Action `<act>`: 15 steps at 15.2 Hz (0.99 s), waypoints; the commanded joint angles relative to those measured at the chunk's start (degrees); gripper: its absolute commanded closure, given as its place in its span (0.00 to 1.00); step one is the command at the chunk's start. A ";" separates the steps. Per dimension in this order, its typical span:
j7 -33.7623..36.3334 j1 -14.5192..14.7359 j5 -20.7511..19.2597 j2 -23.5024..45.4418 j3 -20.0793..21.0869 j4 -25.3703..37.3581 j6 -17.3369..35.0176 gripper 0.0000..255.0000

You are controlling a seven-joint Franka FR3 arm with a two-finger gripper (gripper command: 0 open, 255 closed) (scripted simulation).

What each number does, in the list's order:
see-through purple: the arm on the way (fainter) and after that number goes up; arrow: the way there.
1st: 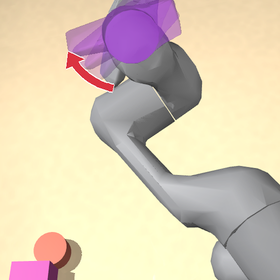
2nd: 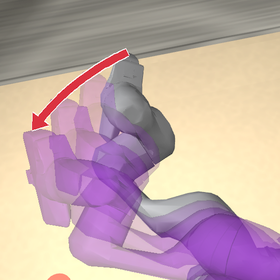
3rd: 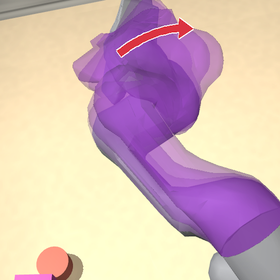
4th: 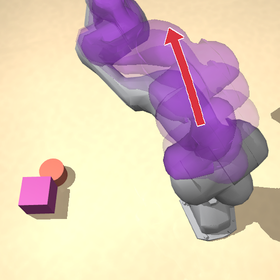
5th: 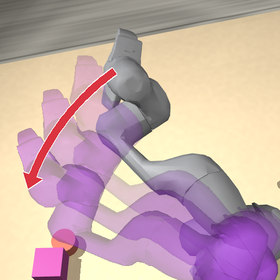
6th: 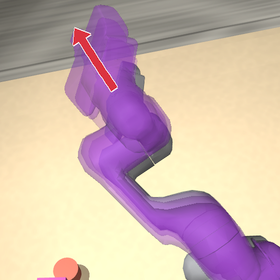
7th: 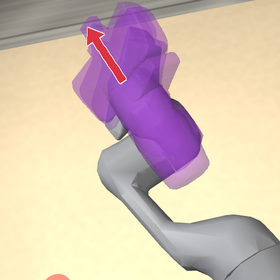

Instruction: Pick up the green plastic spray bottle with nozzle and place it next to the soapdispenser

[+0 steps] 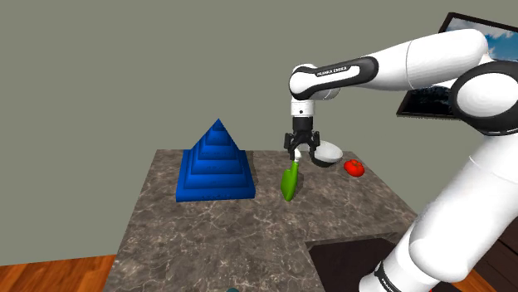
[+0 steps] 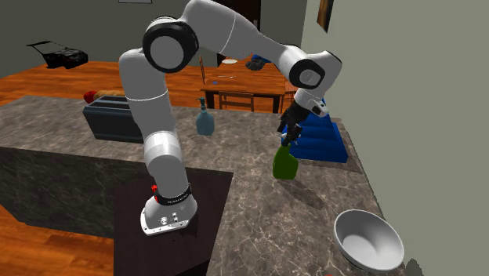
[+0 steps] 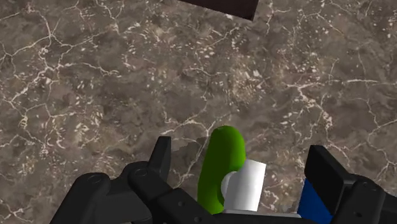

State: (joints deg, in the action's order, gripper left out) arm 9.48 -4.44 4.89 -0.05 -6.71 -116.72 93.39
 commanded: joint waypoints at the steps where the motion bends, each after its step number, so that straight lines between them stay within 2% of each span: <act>1: 1.15 -0.79 1.51 5.59 -0.78 4.16 -0.20 0.00; 7: 4.91 -3.17 6.36 20.39 -2.19 16.14 -1.78 0.00; 15: 4.64 -2.52 6.69 19.50 -1.86 9.40 4.11 0.00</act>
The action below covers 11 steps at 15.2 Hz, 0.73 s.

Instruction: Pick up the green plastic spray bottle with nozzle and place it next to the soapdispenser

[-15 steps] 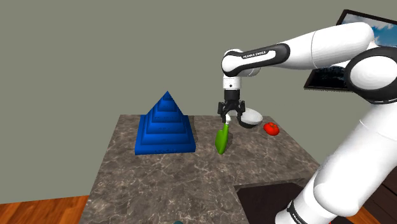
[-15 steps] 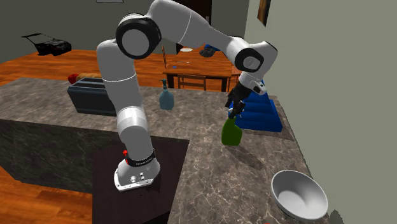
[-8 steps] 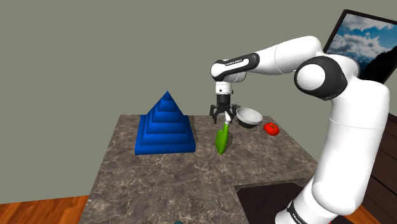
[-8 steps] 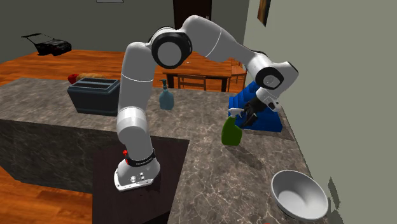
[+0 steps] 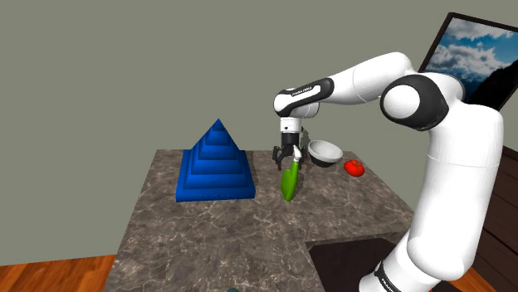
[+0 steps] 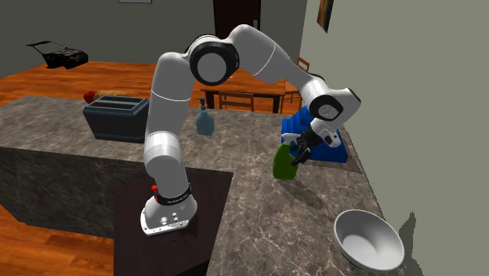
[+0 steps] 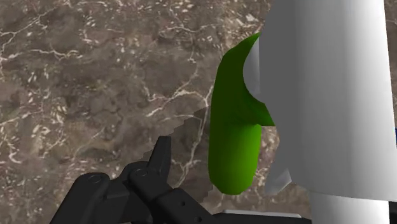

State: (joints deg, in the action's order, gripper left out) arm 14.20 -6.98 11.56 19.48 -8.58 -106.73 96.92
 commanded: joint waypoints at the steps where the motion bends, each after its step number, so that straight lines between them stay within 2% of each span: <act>1: -0.07 0.03 0.03 -0.03 0.01 -0.59 0.58 0.00; 7: -0.07 0.03 0.03 -0.03 0.01 -0.58 0.57 0.00; 8: -0.07 0.03 0.03 -0.03 0.01 -0.58 0.57 1.00; 11: -0.07 0.03 0.03 -0.03 0.01 -0.58 0.57 1.00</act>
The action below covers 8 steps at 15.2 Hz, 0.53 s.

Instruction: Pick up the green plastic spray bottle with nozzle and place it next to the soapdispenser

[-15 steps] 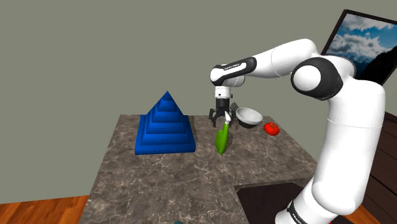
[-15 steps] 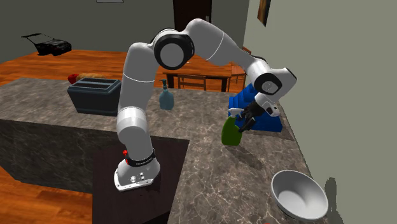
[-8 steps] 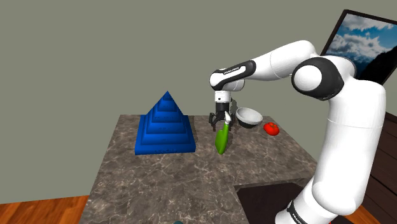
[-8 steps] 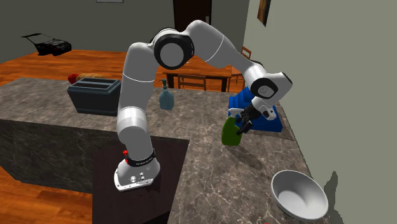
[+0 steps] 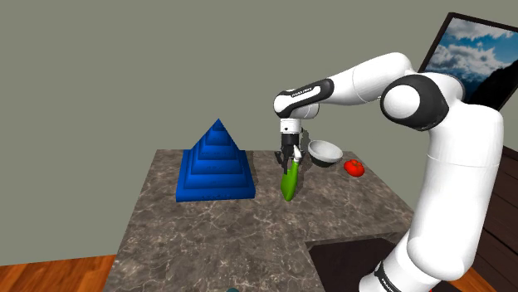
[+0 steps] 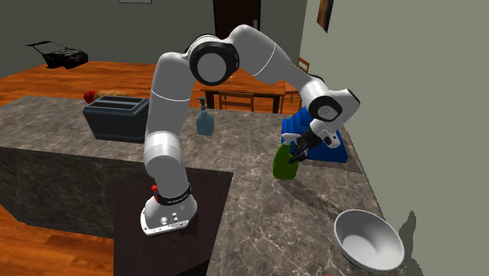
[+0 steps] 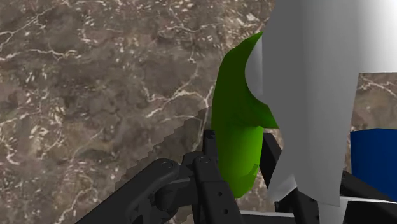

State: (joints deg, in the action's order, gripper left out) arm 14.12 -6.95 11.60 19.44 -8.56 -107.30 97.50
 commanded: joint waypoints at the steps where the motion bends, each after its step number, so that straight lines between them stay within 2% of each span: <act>1: 0.00 -0.01 -0.01 0.01 -0.01 -0.01 -0.01 1.00; 8: 0.25 0.01 -0.16 -0.77 -0.06 0.49 -1.26 1.00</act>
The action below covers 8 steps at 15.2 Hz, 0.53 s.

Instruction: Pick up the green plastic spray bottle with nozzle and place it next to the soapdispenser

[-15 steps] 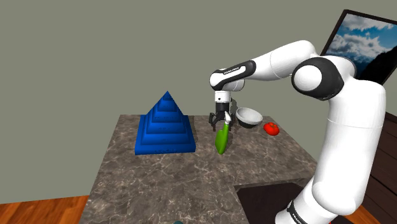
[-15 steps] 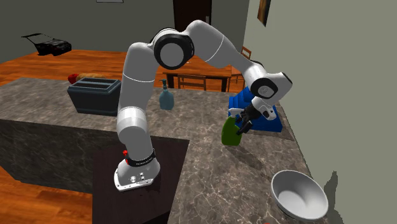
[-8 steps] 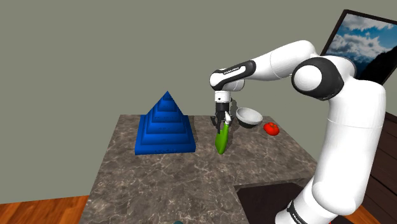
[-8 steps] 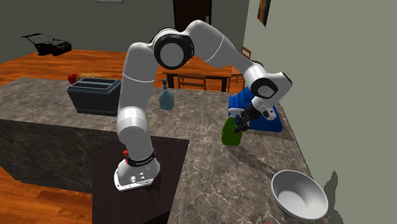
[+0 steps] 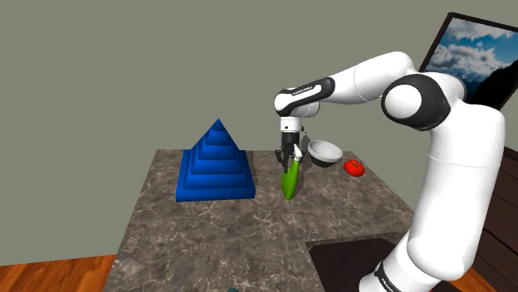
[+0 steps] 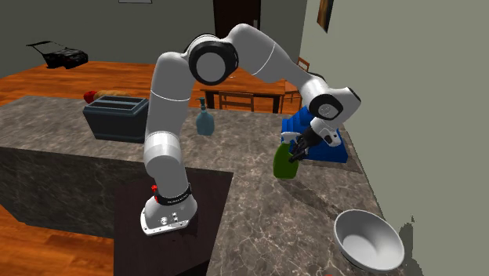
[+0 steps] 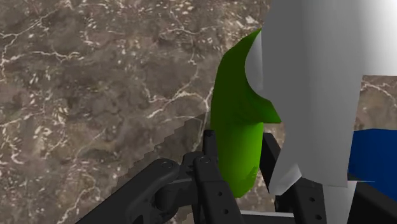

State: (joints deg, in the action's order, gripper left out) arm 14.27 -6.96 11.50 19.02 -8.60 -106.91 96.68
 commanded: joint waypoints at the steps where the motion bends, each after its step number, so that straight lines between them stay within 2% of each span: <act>1: 0.23 0.02 -0.13 -0.71 -0.04 0.38 -1.08 1.00; 8: 1.09 0.01 -0.56 -3.02 -0.17 2.76 -5.65 1.00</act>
State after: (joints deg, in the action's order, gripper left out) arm 15.27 -6.92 10.99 16.17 -8.75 -104.66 91.72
